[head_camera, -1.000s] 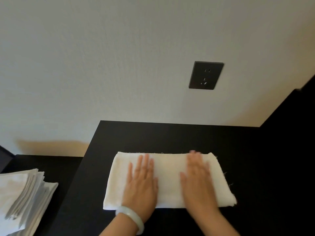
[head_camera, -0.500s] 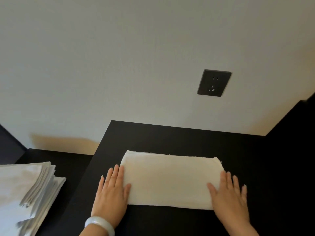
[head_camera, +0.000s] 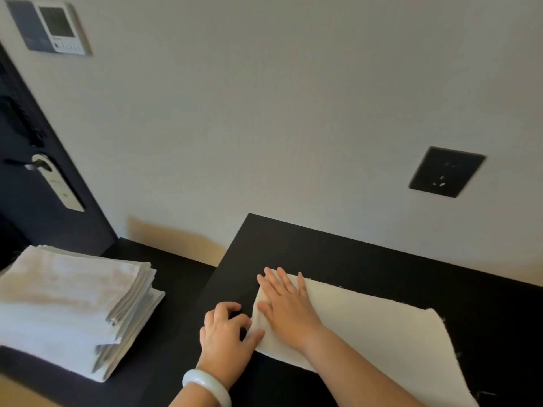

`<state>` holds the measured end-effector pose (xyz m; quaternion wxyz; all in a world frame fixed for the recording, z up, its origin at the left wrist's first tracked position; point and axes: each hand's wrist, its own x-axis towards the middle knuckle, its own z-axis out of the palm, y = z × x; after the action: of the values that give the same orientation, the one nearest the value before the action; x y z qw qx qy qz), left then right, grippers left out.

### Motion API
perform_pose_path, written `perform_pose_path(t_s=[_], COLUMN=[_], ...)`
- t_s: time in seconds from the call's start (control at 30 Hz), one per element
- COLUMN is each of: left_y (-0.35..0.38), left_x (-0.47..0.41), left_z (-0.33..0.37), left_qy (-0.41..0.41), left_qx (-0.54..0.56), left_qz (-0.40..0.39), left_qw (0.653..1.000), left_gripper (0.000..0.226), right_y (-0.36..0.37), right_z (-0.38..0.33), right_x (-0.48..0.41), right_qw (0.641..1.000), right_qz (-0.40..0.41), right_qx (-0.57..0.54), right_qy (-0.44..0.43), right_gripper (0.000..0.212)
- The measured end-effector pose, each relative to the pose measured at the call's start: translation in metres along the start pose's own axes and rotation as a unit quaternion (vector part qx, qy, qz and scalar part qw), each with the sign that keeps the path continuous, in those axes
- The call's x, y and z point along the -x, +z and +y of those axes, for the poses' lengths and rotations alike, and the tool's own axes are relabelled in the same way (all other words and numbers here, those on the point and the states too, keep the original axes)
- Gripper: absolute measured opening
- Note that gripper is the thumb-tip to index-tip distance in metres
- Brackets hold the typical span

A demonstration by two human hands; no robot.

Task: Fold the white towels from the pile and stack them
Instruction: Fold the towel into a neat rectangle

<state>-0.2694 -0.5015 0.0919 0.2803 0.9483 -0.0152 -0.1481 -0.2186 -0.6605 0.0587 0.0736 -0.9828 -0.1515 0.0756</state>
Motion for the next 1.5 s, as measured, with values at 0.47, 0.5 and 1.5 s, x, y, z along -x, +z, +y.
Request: perform_pose_path(t_s=[0.47, 0.5, 1.5], left_y=[0.009, 0.014, 0.142], left_x=[-0.012, -0.017, -0.058], left_z=[0.012, 0.021, 0.178], left_qy=[0.102, 0.136, 0.551], left_qx=[-0.115, -0.140, -0.263], left_qz=[0.092, 0.093, -0.158], left_qw=[0.984, 0.976, 0.776], left_gripper=[0.037, 0.047, 0.053], right_y=[0.001, -0.001, -0.042], right_z=[0.002, 0.003, 0.152], right_x=[0.006, 0.010, 0.255], right_qw=[0.994, 0.991, 0.687], right_qz=[0.057, 0.073, 0.041], right_qx=[-0.085, -0.095, -0.459], right_qy=[0.038, 0.065, 0.562], right_gripper=[0.059, 0.059, 0.013])
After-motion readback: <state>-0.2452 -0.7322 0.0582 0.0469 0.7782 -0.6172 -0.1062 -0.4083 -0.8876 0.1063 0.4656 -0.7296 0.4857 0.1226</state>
